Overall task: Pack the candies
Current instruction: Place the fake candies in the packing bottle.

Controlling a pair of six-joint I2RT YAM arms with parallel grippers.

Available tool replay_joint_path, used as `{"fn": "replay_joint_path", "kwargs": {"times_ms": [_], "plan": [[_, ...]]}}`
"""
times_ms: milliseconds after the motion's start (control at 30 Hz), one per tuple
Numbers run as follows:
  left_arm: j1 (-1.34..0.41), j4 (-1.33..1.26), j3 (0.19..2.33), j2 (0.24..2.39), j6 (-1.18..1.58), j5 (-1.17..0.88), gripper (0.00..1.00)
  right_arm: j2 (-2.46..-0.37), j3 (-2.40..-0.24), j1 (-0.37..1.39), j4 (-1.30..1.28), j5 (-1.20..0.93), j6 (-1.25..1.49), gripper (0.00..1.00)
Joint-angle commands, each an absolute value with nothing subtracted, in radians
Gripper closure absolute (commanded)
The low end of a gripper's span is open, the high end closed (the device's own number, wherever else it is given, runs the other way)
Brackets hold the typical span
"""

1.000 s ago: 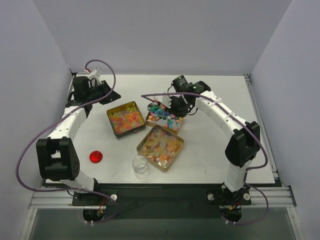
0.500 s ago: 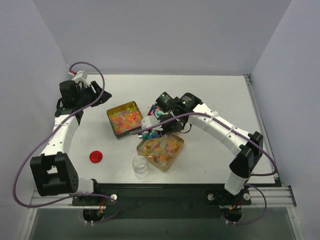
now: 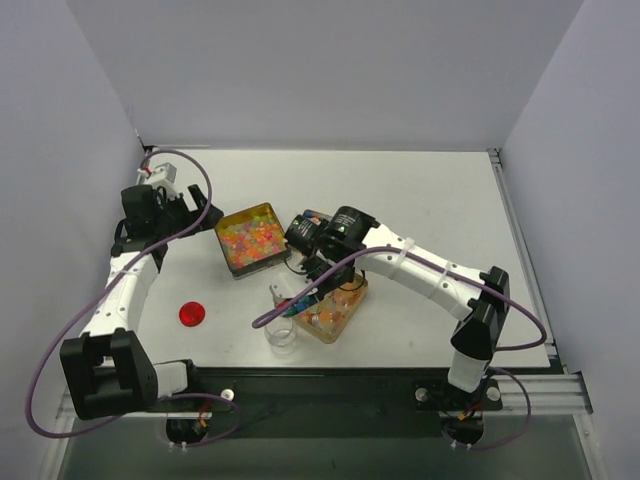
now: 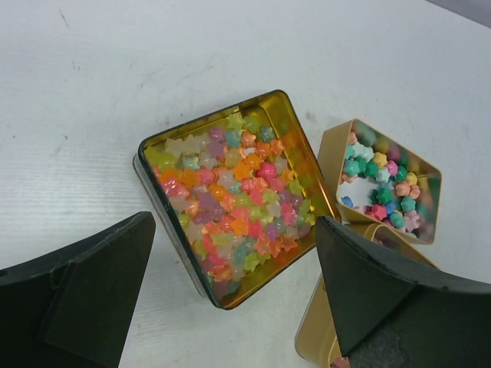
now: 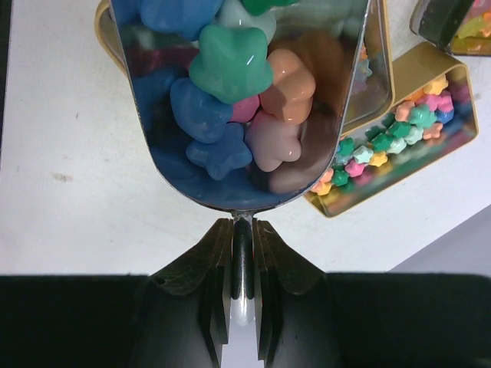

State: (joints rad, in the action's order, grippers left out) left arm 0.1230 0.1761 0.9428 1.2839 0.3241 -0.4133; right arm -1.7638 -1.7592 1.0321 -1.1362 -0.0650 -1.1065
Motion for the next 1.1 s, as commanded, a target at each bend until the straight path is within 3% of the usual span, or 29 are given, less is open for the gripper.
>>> {"fn": "replay_joint_path", "kwargs": {"times_ms": [0, 1067], "plan": [[0.133, 0.173, 0.905, 1.177, 0.273, -0.382, 0.02, -1.775, -1.792, 1.086, -1.226, -0.003, -1.144, 1.0], [0.146, 0.133, 0.801, 1.065, 0.293, -0.359, 0.02, -1.891, -1.93, 1.21, -1.266, 0.325, -1.243, 1.0]]}}
